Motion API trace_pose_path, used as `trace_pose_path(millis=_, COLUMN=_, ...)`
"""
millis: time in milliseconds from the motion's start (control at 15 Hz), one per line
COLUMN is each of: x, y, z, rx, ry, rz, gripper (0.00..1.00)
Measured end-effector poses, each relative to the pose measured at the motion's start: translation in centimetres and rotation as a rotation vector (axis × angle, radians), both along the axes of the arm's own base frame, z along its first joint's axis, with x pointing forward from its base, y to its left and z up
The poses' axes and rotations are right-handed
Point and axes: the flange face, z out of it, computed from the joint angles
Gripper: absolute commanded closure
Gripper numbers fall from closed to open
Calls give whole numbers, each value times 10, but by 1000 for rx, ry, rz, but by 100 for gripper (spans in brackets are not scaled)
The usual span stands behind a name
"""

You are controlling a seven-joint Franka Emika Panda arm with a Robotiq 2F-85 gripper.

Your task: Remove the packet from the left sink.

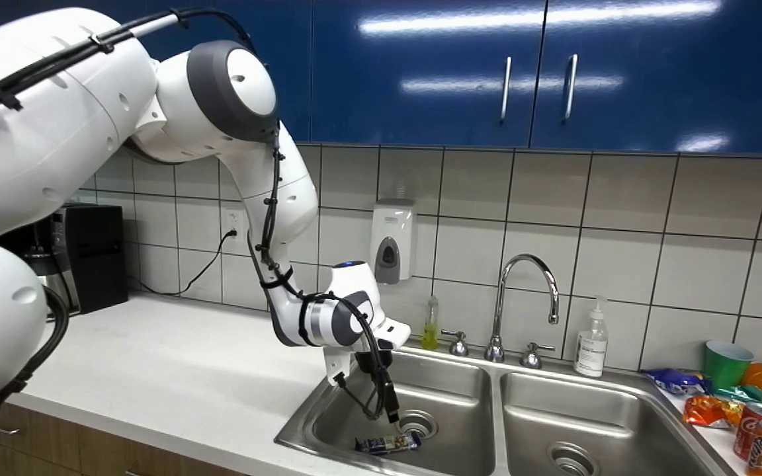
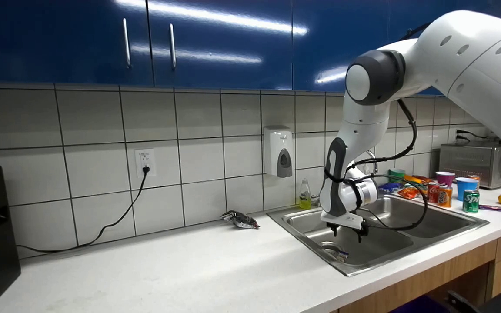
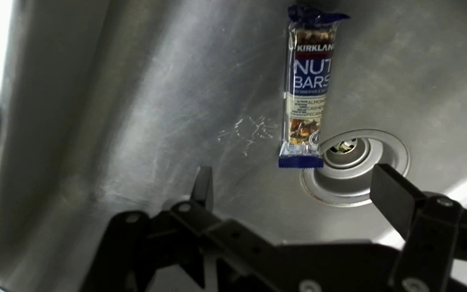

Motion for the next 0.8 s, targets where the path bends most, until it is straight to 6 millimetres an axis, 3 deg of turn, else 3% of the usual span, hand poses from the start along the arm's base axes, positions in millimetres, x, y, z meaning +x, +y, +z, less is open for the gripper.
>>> trace_pose_path(millis=267, x=6, y=-16, z=-16, rx=26, ry=40, rz=23, gripper=0)
trace_pose_path(millis=800, x=10, y=-7, z=-56, rx=80, ry=162, rz=66, gripper=0)
